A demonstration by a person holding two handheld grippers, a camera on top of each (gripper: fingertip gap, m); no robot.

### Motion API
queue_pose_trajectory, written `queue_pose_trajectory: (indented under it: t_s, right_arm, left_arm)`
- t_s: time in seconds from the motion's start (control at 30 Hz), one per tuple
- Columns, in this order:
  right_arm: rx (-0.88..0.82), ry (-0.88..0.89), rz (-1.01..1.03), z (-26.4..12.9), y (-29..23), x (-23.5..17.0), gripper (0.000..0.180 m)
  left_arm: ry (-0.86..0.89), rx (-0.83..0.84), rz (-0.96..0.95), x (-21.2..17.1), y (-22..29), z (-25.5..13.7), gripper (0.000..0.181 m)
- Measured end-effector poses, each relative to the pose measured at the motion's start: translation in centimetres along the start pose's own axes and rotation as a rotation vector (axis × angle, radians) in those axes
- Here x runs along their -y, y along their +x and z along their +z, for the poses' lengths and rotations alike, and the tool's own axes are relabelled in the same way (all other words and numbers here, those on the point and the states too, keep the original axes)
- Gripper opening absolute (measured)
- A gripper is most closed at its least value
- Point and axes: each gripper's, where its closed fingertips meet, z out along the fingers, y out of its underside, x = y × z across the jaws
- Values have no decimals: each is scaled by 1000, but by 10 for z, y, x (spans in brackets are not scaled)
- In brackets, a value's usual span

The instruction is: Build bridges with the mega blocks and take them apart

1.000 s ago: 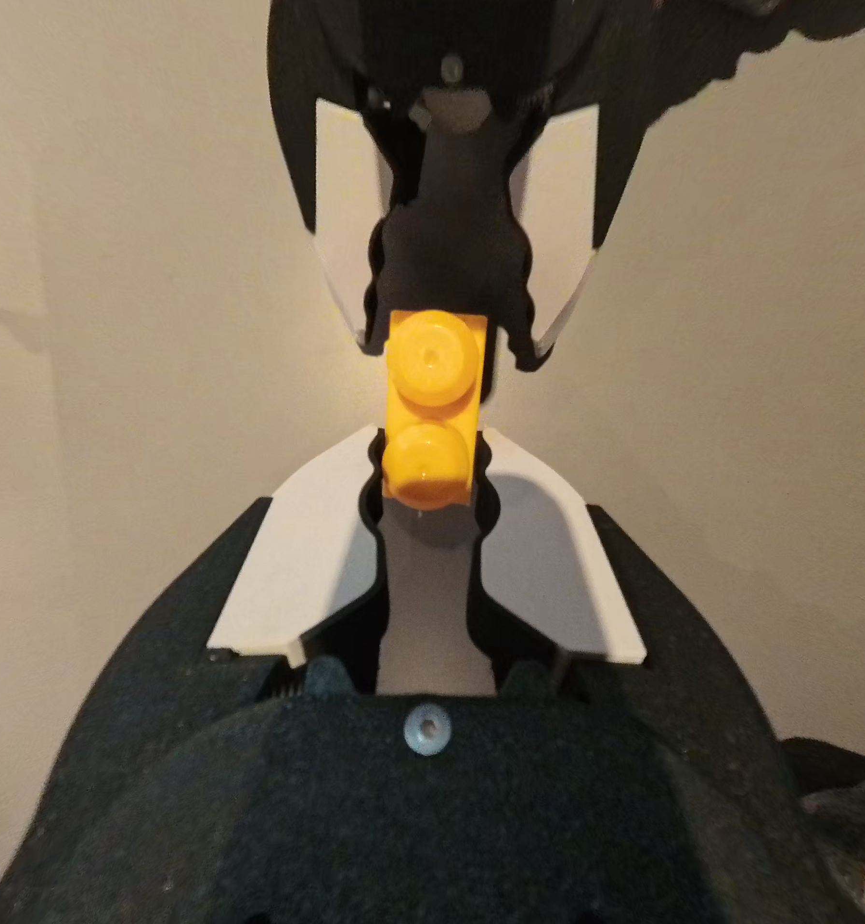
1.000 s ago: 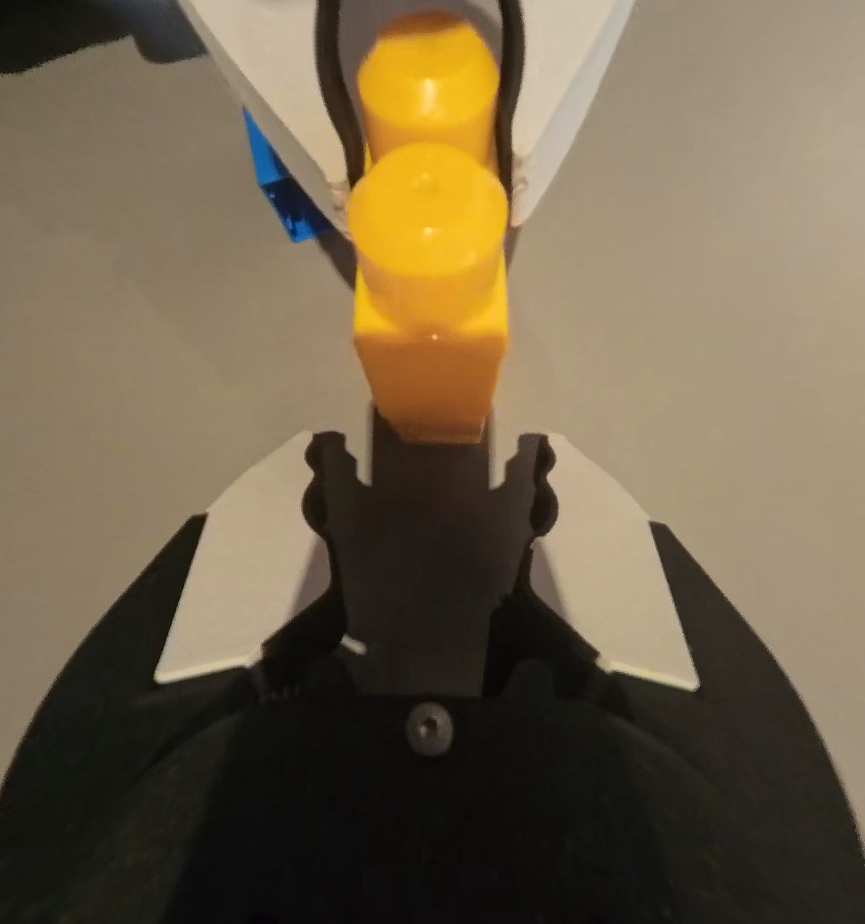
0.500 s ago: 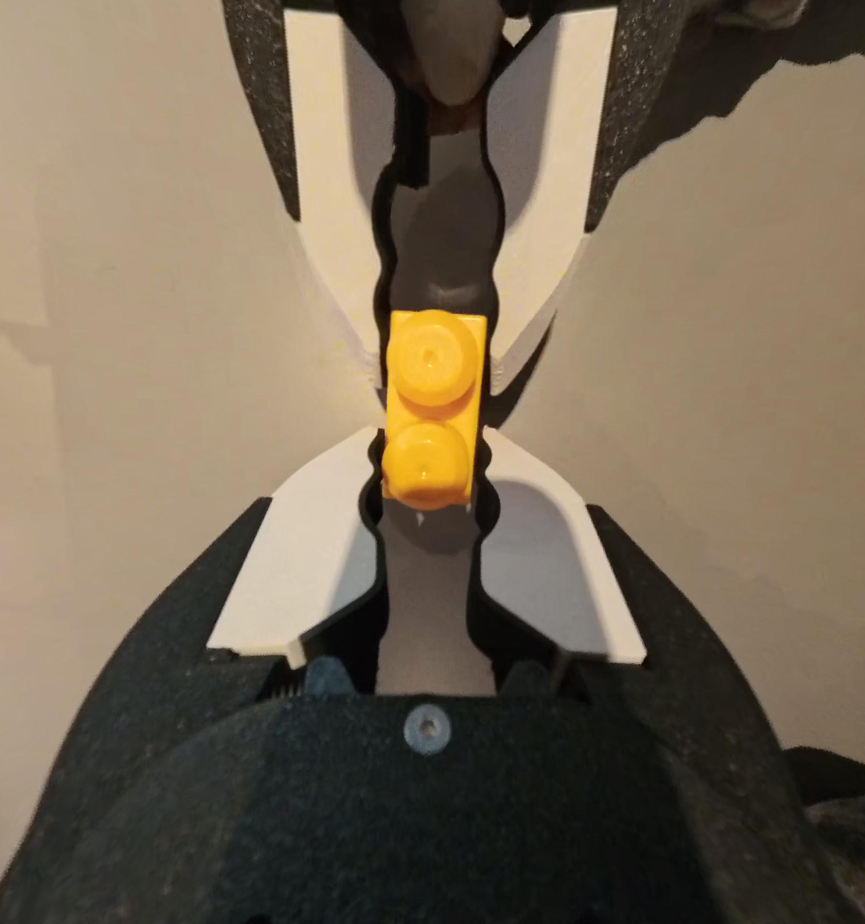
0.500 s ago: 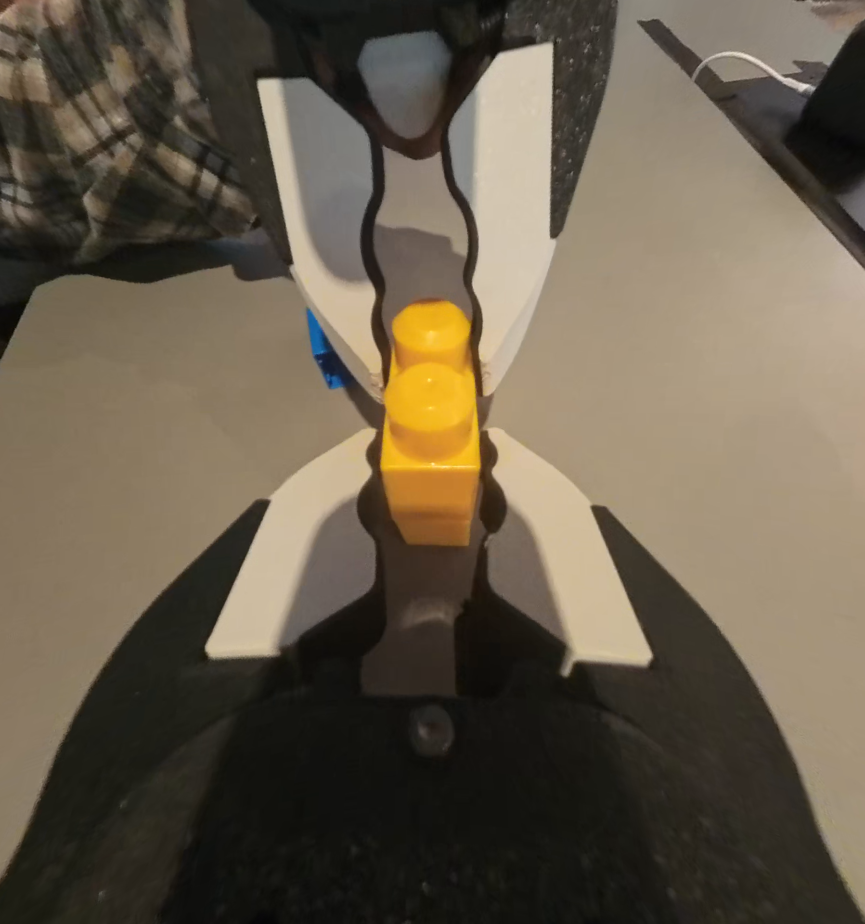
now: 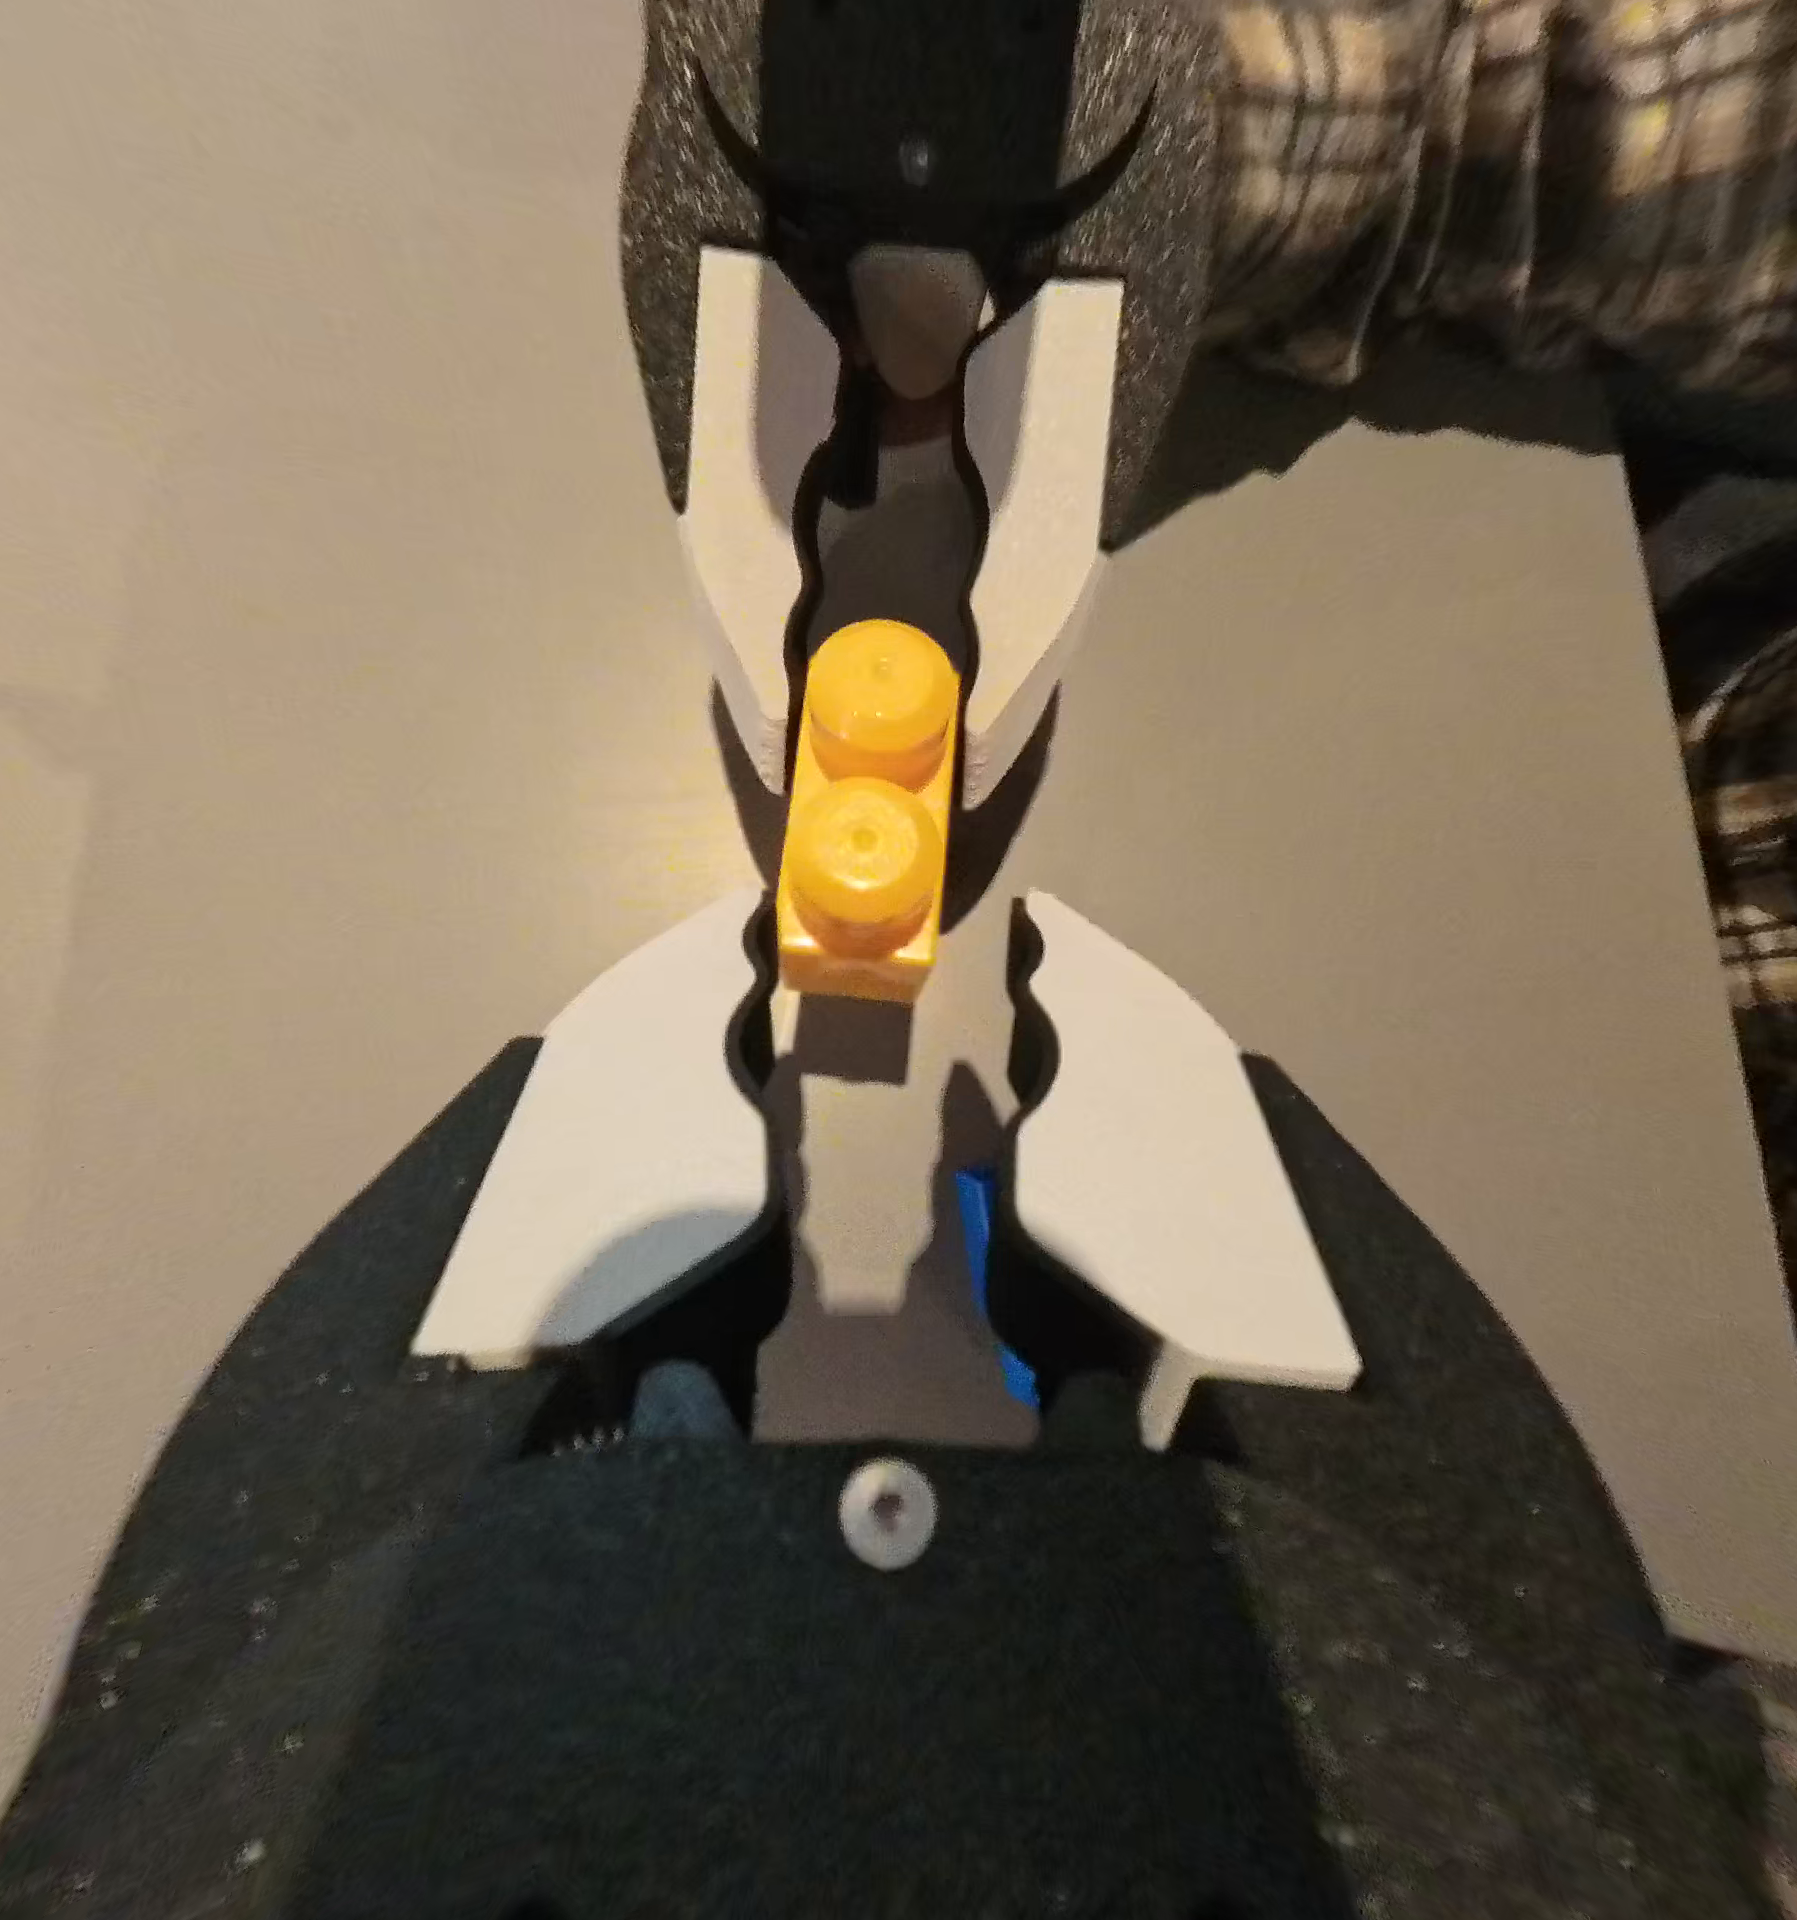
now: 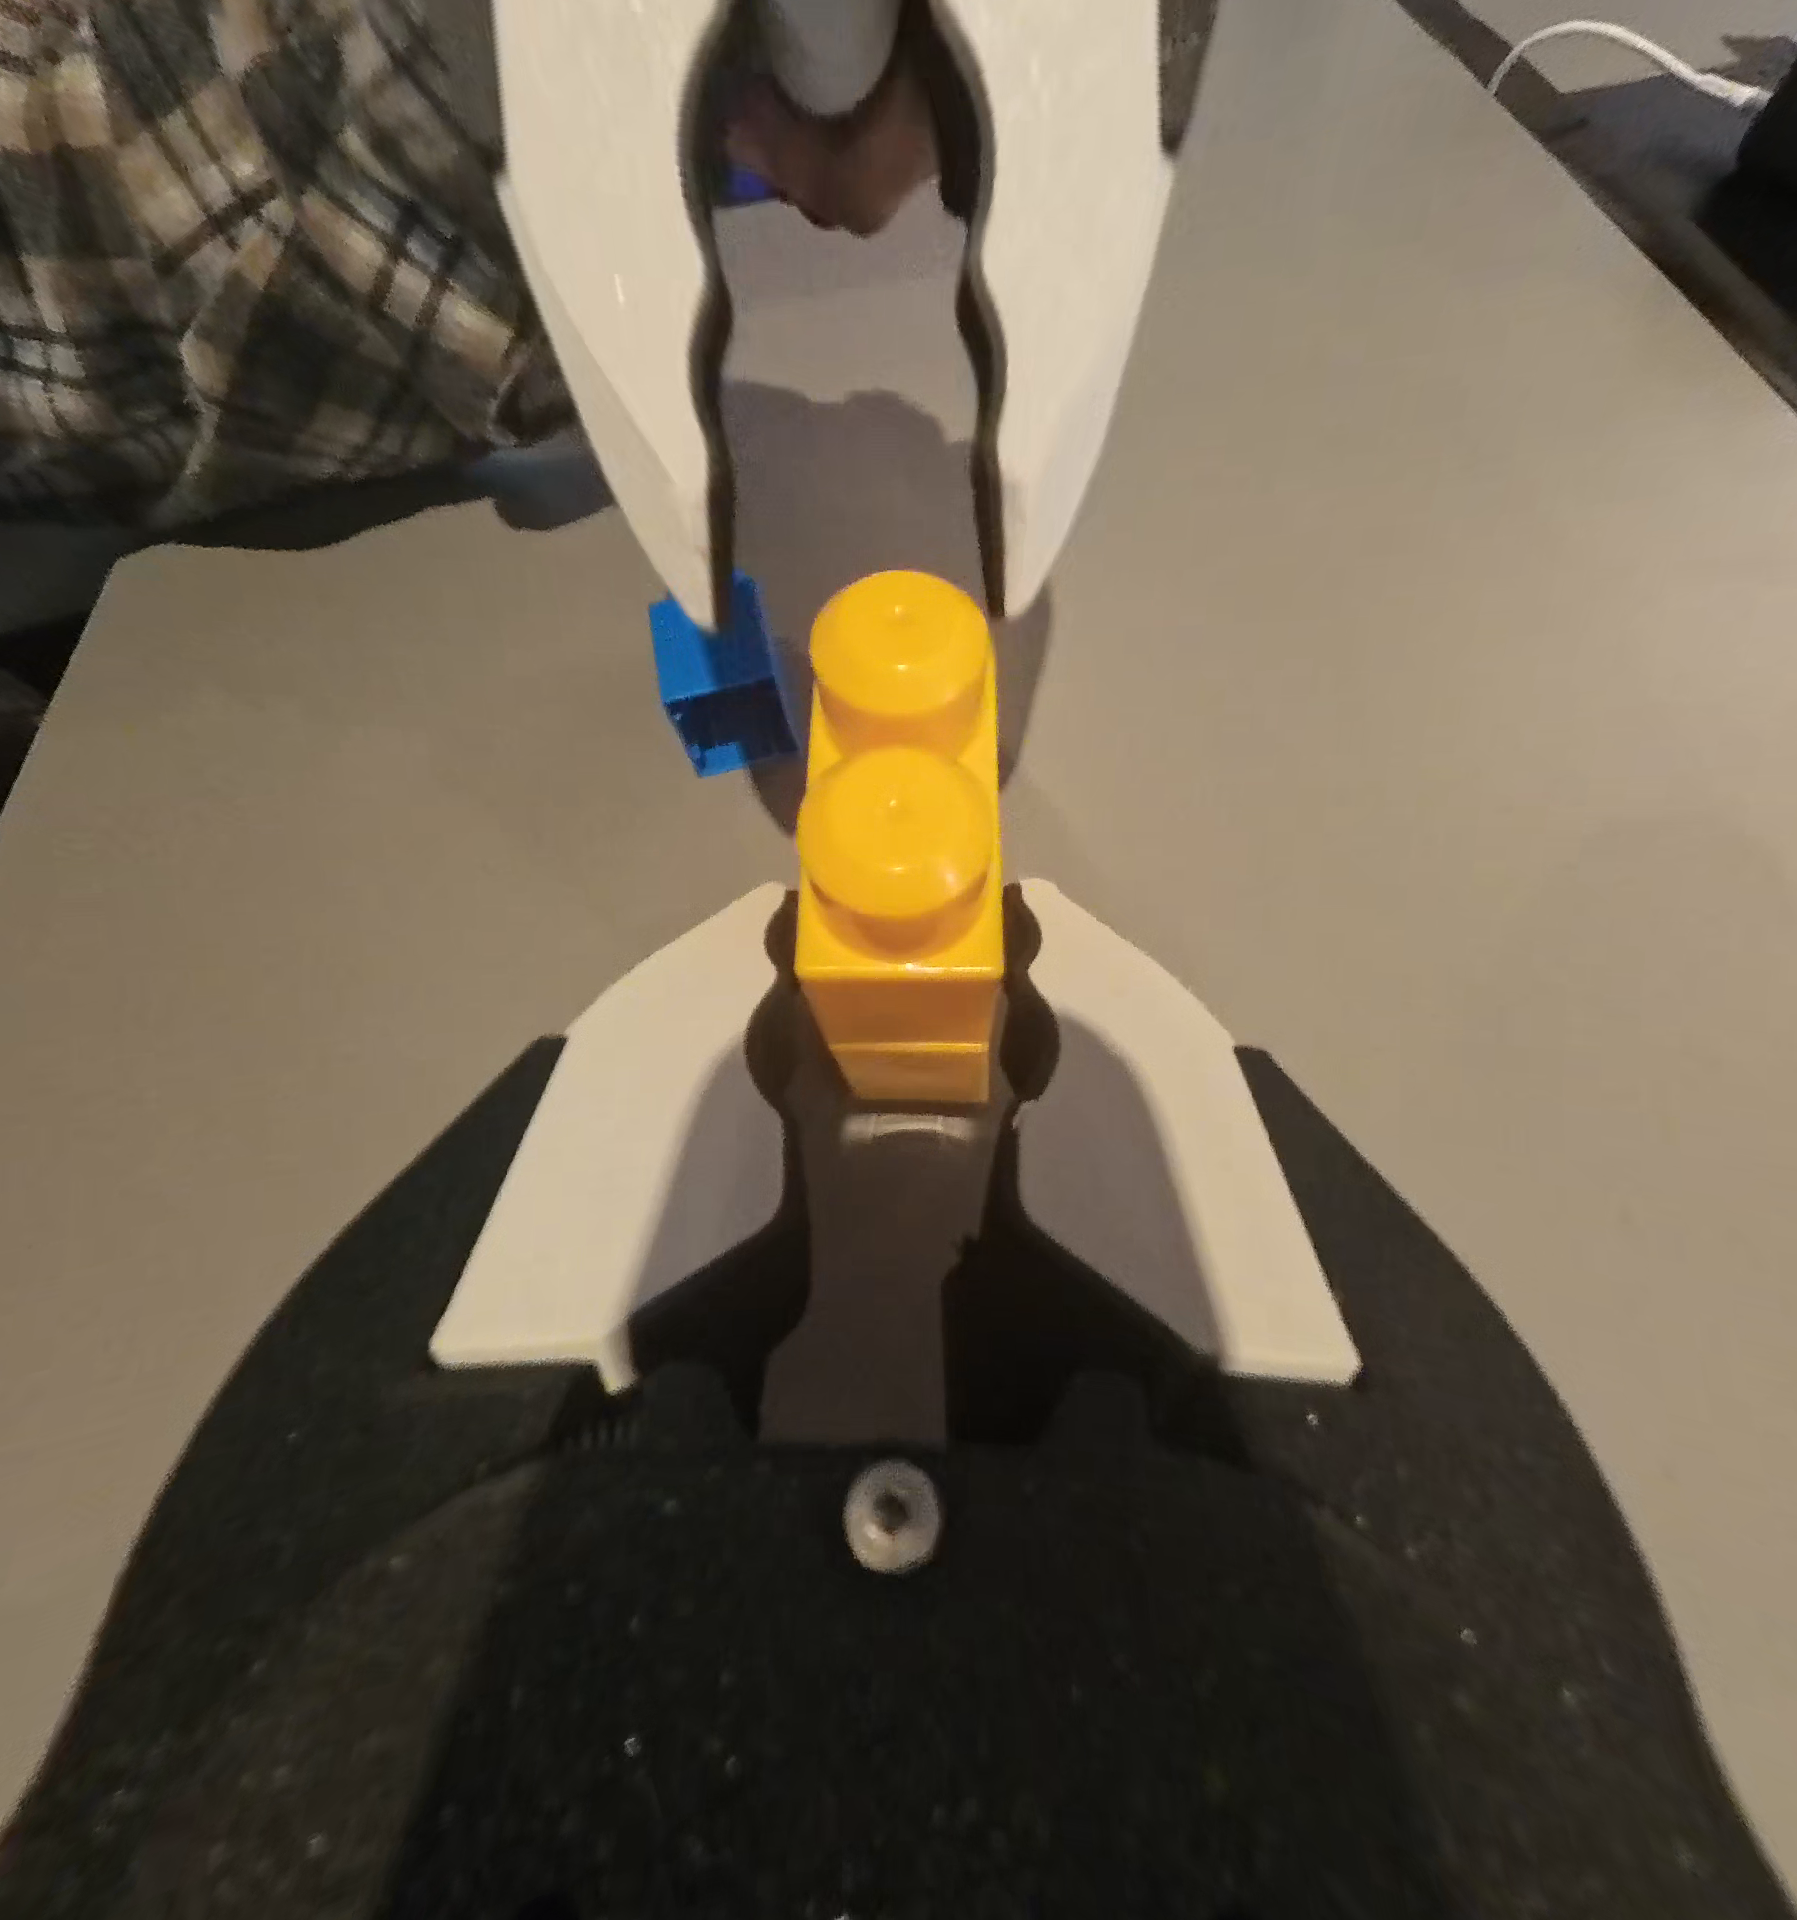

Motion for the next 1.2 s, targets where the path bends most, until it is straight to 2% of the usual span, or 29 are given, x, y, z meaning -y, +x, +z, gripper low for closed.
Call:
queue_pose_trajectory:
  t_s: [0.17,0.43,0.57,0.83,1.2]
  right_arm:
    - [-22,-92,-18,1,0,-3,38]
    - [-18,-185,-11,2,0,-6,38]
    - [-24,-147,-19,2,0,-5,38]
    - [-31,-105,-36,2,0,-3,37]
    - [-33,-88,-43,3,0,-2,37]
  left_arm:
    - [245,45,-104,-2,2,-37,36]
    - [392,174,-197,-47,2,-64,32]
    - [342,189,-169,-65,7,-60,36]
    - [131,165,-114,-101,23,-37,54]
    - [-109,202,-149,-134,34,-11,51]
